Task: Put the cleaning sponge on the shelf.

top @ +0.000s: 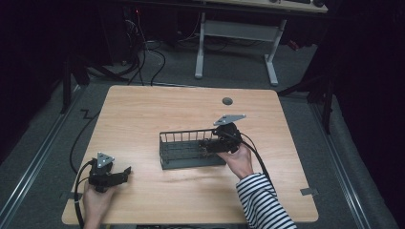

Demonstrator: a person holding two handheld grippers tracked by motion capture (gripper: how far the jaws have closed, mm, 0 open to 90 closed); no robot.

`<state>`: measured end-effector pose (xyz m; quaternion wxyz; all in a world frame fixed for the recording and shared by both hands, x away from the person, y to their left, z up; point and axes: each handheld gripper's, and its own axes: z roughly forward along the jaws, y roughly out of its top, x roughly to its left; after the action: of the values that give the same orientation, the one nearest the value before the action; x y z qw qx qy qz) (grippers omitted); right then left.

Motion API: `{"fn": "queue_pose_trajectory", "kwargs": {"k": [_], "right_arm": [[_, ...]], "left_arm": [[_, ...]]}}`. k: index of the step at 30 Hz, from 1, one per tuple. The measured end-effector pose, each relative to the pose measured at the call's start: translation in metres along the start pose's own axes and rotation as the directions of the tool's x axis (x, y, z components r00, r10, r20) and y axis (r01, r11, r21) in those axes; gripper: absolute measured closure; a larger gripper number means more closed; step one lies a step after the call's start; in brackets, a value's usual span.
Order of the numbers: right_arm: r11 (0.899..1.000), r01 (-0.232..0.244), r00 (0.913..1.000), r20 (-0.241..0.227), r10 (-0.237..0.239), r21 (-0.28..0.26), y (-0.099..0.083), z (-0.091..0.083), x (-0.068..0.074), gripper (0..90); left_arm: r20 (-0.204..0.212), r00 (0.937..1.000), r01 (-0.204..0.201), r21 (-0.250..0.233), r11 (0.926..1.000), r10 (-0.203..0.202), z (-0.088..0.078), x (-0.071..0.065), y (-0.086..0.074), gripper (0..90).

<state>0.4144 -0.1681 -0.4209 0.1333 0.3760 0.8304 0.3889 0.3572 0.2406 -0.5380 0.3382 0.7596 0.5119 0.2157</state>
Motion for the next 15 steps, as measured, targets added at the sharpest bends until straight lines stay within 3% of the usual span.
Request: {"fn": "queue_pose_trajectory", "kwargs": {"k": [7,9,11,15], "right_arm": [[0.998,-0.045,0.9989,0.010,0.046,-0.033,-0.010,-0.017,-0.005,34.4],[0.999,-0.035,0.9991,0.022,0.036,-0.039,-0.011,-0.018,-0.005,35.0],[0.996,-0.049,0.9984,0.024,0.051,-0.078,-0.016,-0.029,-0.006,36.1],[0.994,-0.054,0.9978,0.035,0.057,-0.091,-0.020,-0.038,-0.009,36.3]], "left_arm": [[0.000,1.0000,0.000,0.000,1.0000,0.000,0.000,0.000,0.000,19.6],[0.000,1.0000,0.000,0.000,1.0000,0.000,0.000,0.000,0.000,19.6],[0.000,1.0000,0.000,0.000,1.0000,0.000,0.000,0.000,0.000,19.6],[0.000,1.0000,0.000,0.000,1.0000,0.000,0.000,0.000,0.000,19.6]]}}
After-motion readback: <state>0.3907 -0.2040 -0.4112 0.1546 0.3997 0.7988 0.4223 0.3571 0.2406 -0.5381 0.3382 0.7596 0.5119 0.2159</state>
